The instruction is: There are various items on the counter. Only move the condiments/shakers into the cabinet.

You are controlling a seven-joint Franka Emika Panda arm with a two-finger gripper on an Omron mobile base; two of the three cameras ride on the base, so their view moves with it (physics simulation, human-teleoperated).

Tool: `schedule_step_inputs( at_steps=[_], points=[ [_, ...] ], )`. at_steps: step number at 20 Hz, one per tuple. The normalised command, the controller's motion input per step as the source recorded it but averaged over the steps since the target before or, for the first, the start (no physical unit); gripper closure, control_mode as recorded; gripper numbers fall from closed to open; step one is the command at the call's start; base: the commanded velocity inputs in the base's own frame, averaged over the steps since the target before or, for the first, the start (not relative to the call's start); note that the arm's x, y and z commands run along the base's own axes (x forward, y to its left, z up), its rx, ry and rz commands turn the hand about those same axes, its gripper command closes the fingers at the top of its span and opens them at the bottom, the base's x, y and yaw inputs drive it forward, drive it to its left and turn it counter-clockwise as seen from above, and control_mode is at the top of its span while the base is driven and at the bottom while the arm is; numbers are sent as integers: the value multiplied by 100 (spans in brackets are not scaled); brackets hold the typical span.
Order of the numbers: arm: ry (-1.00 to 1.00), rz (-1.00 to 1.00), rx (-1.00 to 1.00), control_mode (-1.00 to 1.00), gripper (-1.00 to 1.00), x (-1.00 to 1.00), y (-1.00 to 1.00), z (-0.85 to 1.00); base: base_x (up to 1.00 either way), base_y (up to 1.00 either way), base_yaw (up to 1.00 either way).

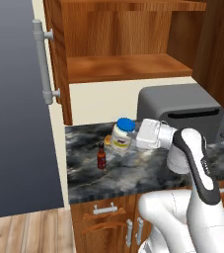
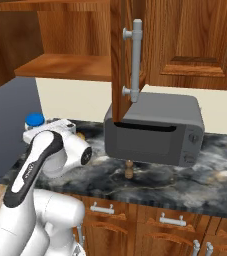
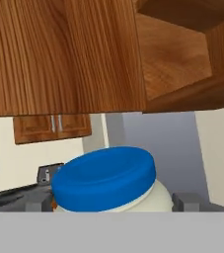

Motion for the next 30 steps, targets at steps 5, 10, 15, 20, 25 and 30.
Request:
schedule_step_inputs(
  at_steps=[5, 10, 15, 20, 25, 30],
  points=[
    [5, -17, 0, -100, 100, -31, -2, 100, 0, 0, 0],
    [19, -12, -4, -100, 100, -31, -20, 100, 0, 0, 0],
    [28, -15, -2, -100, 100, -37, -21, 100, 0, 0, 0],
    [15, -16, -14, -100, 100, -27, -27, 100, 0, 0, 0],
    [-1, -9, -10, -100, 100, -19, -8, 25, 0, 0, 0],
    [-27, -8, 0, -100, 100, -3, -42, 15, 0, 0, 0]
  ],
)
